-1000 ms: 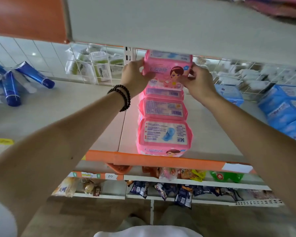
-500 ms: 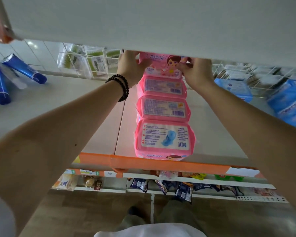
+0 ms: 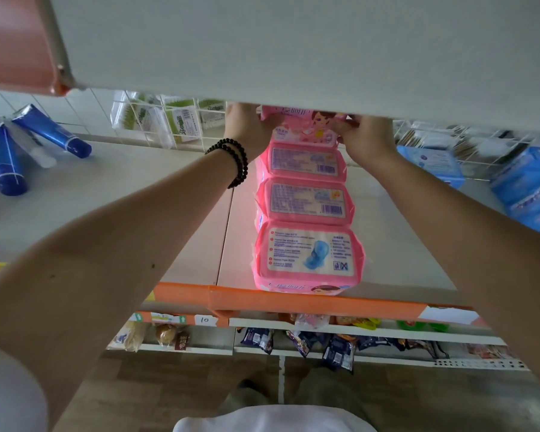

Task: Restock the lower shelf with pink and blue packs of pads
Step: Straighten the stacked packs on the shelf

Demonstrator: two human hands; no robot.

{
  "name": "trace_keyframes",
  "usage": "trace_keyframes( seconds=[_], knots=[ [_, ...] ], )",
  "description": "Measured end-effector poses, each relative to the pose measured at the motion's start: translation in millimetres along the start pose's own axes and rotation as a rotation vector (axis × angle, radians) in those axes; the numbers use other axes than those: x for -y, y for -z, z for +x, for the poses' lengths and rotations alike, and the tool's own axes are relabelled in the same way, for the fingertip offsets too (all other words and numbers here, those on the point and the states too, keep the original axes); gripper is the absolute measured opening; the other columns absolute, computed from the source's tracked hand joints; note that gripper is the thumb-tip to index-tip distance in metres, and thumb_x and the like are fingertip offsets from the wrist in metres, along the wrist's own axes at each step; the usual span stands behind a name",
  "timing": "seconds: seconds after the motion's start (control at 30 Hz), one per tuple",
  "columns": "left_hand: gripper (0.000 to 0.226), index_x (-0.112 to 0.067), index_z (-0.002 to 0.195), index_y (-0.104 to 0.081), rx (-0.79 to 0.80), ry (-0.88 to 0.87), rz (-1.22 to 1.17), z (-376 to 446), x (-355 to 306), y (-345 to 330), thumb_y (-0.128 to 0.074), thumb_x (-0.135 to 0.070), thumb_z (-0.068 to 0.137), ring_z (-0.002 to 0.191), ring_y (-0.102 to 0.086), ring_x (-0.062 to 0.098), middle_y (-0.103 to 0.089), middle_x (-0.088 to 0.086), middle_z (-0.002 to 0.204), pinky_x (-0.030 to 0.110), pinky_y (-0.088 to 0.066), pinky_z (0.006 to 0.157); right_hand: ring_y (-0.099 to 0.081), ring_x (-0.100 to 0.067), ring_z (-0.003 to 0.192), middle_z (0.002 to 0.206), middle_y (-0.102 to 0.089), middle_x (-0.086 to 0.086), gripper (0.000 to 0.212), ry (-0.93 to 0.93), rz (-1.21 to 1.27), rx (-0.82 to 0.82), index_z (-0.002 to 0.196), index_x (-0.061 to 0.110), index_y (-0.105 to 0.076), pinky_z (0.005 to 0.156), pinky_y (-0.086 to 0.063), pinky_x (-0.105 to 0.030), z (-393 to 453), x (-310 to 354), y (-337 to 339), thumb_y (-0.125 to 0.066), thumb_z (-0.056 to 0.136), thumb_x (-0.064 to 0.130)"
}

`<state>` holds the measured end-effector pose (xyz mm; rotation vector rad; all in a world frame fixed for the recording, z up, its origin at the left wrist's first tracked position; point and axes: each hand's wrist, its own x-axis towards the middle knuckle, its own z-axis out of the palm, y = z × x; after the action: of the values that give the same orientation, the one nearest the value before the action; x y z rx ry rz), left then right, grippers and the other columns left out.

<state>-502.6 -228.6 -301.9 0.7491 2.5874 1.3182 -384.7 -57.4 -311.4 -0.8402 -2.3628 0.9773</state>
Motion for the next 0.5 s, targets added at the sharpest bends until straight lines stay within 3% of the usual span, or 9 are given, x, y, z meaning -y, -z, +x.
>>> trace_keyframes(
  seconds=[0.07, 0.17, 0.23, 0.3, 0.4, 0.5],
  knots=[
    [0.01, -0.022, 0.099, -0.069, -0.017, -0.034, -0.037, -3.3, 0.3, 2.7, -0.07, -0.03, 0.093, 0.087, -0.064, 0.013, -0.068, -0.004, 0.094, 0.026, -0.056, 0.082, -0.07, -0.024, 0.094, 0.104, -0.074, -0.01, 0.027, 0.031, 0.004, -0.003, 0.101, 0.007, -0.071, 0.085, -0.057, -0.041, -0.3, 6.0, 1.6, -0.07, 0.088, 0.031],
    [0.022, -0.017, 0.112, -0.071, -0.008, -0.087, -0.09, -6.1, 5.3, 5.5, -0.073, -0.025, 0.091, 0.105, -0.068, 0.017, -0.072, -0.003, 0.114, 0.045, -0.056, 0.097, -0.068, -0.019, 0.102, 0.109, -0.073, -0.008, 0.027, 0.068, -0.046, -0.016, 0.105, 0.001, -0.069, 0.086, -0.051, -0.028, -6.9, 10.9, 5.8, -0.07, 0.09, 0.024],
    [0.028, -0.016, 0.118, -0.067, 0.03, -0.095, -0.09, -9.4, 7.5, 6.6, -0.071, -0.028, 0.092, 0.107, -0.068, 0.017, -0.071, -0.003, 0.12, 0.047, -0.056, 0.097, -0.063, -0.021, 0.115, 0.119, -0.07, -0.007, 0.033, 0.064, -0.067, 0.0, 0.113, 0.005, -0.067, 0.098, -0.049, -0.037, -11.7, 13.0, 9.0, -0.07, 0.09, 0.03],
    [0.04, -0.015, 0.127, -0.061, 0.036, -0.099, -0.073, -15.0, 8.7, 7.1, -0.069, -0.035, 0.093, 0.115, -0.064, 0.018, -0.066, -0.002, 0.128, 0.048, -0.054, 0.1, -0.054, -0.026, 0.13, 0.136, -0.061, -0.011, 0.055, 0.065, -0.109, 0.036, 0.133, 0.006, -0.055, 0.107, -0.044, -0.043, -23.1, 15.8, 13.6, -0.068, 0.091, 0.039],
    [0.067, -0.011, 0.148, -0.041, -0.013, -0.141, -0.019, -29.7, 7.9, 7.7, -0.062, -0.046, 0.095, 0.132, -0.053, 0.023, -0.051, 0.003, 0.147, 0.051, -0.045, 0.11, -0.034, -0.028, 0.146, 0.158, -0.036, -0.013, 0.083, 0.046, -0.145, 0.059, 0.156, 0.005, -0.021, 0.117, -0.031, -0.038, -47.9, 17.4, 21.9, -0.061, 0.095, 0.046],
    [0.066, -0.011, 0.153, -0.032, -0.057, -0.237, 0.039, -51.5, 7.0, 7.4, -0.057, -0.04, 0.099, 0.137, -0.047, 0.023, -0.042, 0.005, 0.153, 0.044, -0.036, 0.116, -0.023, -0.025, 0.151, 0.164, -0.024, -0.011, 0.084, 0.105, -0.192, 0.074, 0.158, 0.008, -0.014, 0.121, -0.023, -0.037, -72.3, 15.4, 27.3, -0.057, 0.097, 0.048]
  ],
)
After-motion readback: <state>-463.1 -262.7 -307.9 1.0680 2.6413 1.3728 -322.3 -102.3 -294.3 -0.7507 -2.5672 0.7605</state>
